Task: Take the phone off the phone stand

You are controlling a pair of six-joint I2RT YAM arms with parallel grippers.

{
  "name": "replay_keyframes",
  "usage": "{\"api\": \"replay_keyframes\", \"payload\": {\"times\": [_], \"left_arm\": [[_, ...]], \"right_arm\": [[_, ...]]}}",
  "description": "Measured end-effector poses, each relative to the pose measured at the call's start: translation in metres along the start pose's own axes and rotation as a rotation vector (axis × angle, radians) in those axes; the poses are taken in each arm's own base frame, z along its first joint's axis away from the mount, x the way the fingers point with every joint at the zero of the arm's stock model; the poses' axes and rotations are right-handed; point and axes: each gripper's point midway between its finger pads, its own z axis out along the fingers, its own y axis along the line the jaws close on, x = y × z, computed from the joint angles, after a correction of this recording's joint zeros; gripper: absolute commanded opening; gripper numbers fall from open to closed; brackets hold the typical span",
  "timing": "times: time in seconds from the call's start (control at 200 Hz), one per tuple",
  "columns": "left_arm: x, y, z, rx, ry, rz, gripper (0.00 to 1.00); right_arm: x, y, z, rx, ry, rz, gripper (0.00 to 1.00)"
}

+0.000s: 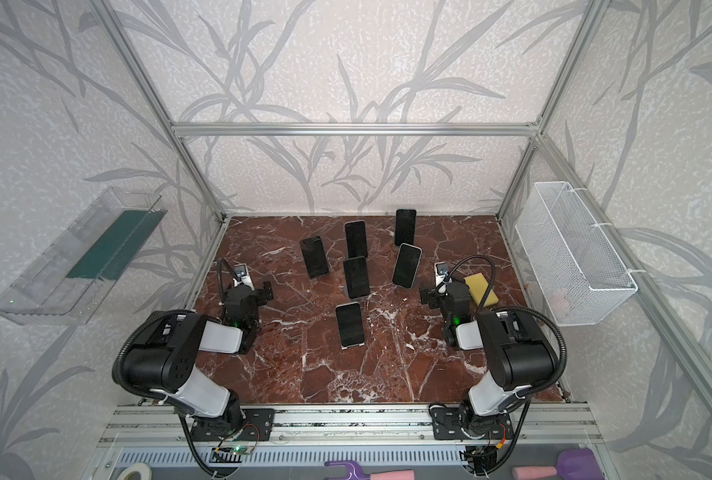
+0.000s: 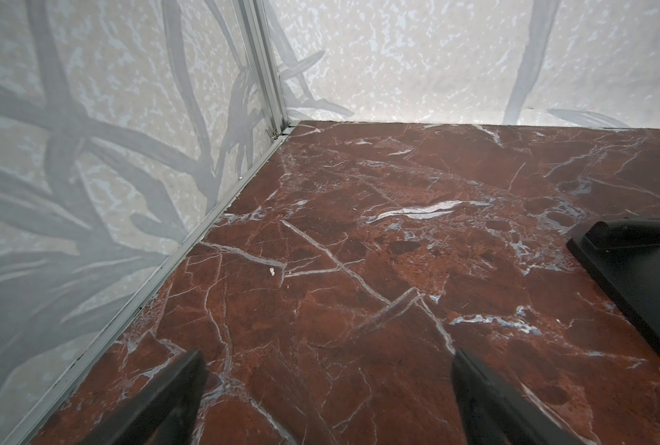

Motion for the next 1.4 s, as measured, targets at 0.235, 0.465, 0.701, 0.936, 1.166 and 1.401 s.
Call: {"api": "replay_keyframes", "payload": {"times": [0.235,0.465,0.701,0.936,1.166,1.401], "left_arm": [[0.000,0.001,0.000,-0.001,0.002,0.000,0.99],[0.000,0.002,-0.001,0.003,0.016,-0.002,0.99],[-0.095,0.000,-0.028,0.084,-0.106,-0.066,0.99],[-0.253,0.017,-0.077,0.137,-0.218,-0.328,0.99],[-0.255,0.038,-0.107,0.108,-0.140,-0.436,0.99],[-0.234,0.031,-0.095,0.139,-0.017,-0.516,0.92]], "right_arm": [[0.000,0.000,0.000,0.000,0.000,0.000,0.99],[0.000,-0.003,-0.001,0.014,0.012,0.003,0.99],[-0.109,-0.001,-0.023,0.069,-0.054,0.003,0.99],[-0.229,-0.003,-0.106,0.057,-0.205,0.211,0.99],[-0.203,-0.026,-0.152,-0.040,-0.186,0.565,0.91],[-0.186,0.005,-0.148,-0.169,0.020,0.585,0.82]]}}
